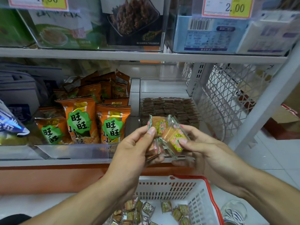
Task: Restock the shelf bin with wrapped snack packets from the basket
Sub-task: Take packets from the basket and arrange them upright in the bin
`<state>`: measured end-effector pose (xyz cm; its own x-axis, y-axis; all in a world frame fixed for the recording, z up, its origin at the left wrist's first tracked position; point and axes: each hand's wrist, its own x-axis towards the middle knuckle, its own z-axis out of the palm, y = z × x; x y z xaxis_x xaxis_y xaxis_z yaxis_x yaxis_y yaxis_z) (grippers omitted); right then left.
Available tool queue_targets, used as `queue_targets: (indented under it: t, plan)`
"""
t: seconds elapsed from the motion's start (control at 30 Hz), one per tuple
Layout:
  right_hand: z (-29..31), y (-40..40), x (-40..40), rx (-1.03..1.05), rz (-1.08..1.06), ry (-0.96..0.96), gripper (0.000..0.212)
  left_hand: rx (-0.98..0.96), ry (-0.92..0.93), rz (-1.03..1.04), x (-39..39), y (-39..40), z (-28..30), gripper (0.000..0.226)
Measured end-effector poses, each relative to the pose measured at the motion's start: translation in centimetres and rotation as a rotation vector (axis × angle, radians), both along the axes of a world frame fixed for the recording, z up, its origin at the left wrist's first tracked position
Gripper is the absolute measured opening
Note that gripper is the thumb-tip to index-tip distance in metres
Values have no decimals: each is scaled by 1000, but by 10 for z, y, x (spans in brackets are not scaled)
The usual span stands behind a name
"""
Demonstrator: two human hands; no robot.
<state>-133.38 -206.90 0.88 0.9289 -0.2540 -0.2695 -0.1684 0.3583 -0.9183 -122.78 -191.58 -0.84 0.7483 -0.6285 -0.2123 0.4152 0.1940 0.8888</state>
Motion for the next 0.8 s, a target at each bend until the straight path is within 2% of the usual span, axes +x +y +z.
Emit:
queue_targets:
  t: [0.07, 0.2, 0.3, 0.53, 0.8]
  plan:
    - [-1, -2, 0, 13, -27, -8, 43, 3, 0, 6, 1, 0, 1, 34]
    - [-4, -1, 2, 169, -36, -53, 43, 20, -27, 14, 0, 1, -1, 38]
    - [-10, 4, 3, 173, -18, -78, 38, 7, -49, -15, 0, 0, -2, 37]
    - [-24, 21, 8, 325, -151, -132, 37, 30, -60, -25, -4, -4, -8, 38]
    - [-23, 28, 8, 275, -128, -50, 44, 95, -271, -79, -9, -1, -18, 38]
